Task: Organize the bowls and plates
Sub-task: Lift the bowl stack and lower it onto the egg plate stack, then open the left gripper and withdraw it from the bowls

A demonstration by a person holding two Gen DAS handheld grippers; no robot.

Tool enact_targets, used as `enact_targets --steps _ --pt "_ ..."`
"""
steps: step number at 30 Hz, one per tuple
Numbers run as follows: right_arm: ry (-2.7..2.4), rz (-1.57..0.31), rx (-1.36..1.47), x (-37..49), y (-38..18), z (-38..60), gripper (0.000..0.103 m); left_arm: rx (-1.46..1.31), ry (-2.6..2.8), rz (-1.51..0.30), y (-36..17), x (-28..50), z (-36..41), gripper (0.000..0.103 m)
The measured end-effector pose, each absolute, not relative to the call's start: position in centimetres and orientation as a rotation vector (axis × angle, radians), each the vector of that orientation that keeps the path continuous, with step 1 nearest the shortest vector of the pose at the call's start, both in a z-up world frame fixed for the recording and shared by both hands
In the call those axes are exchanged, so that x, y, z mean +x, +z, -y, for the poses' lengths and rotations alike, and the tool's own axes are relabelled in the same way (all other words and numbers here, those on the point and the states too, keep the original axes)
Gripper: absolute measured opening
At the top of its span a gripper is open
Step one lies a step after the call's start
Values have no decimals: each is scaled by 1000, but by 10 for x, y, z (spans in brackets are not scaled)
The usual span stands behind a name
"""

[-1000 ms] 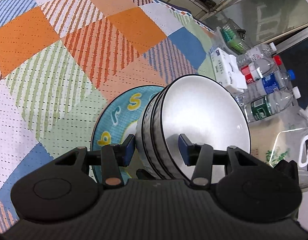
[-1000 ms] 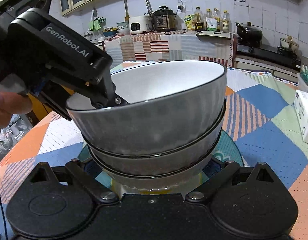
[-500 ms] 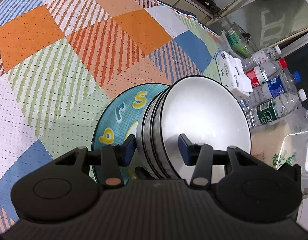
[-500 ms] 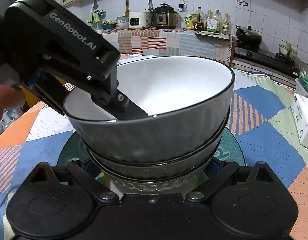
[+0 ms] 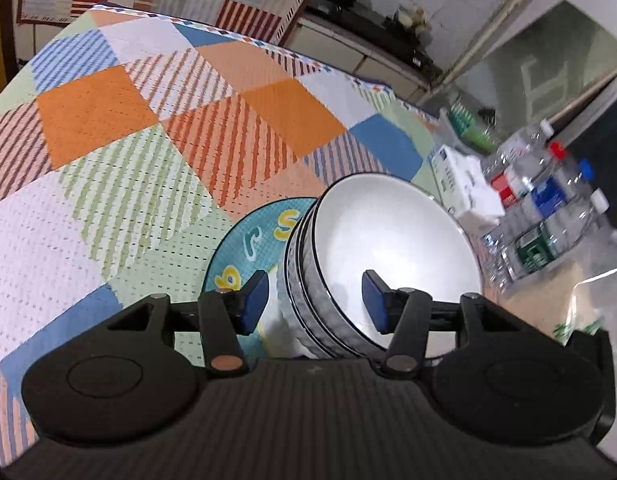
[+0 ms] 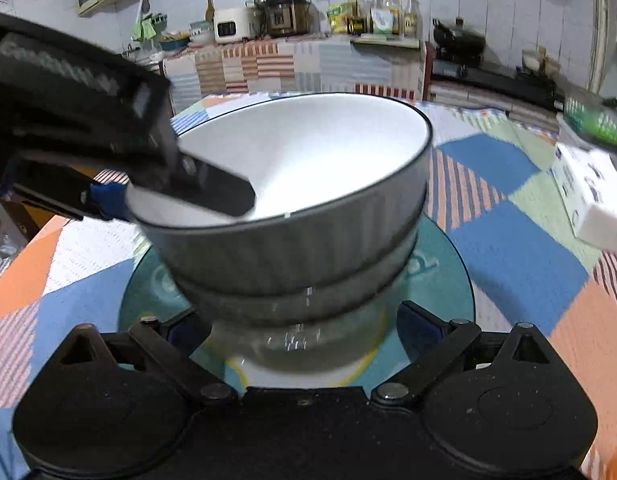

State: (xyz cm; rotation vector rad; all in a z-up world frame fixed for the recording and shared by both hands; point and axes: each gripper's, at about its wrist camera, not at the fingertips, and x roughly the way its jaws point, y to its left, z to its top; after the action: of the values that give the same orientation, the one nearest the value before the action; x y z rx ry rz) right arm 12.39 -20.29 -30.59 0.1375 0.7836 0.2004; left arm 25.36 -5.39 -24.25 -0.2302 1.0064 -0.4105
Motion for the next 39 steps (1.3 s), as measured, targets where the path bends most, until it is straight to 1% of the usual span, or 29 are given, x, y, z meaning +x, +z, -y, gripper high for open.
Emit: enact_targets --steps 6,15,21,25,31,39 --pt "197 -738 171 95 -281 211 100 -183 -391 -936 -215 227 43 56" --pt "219 -678 131 59 -246 208 100 -136 -372 -902 -182 181 34 57" --pt "164 -688 124 33 -226 208 100 -43 -332 -896 -155 148 32 59" --pt "158 -696 194 20 -212 219 100 11 -343 -890 -138 125 34 62" --pt "120 -687 223 -1 -192 228 100 -5 -359 -892 -121 97 31 65" --pt "120 -688 198 -30 -174 225 100 -8 -283 -835 -105 65 22 65"
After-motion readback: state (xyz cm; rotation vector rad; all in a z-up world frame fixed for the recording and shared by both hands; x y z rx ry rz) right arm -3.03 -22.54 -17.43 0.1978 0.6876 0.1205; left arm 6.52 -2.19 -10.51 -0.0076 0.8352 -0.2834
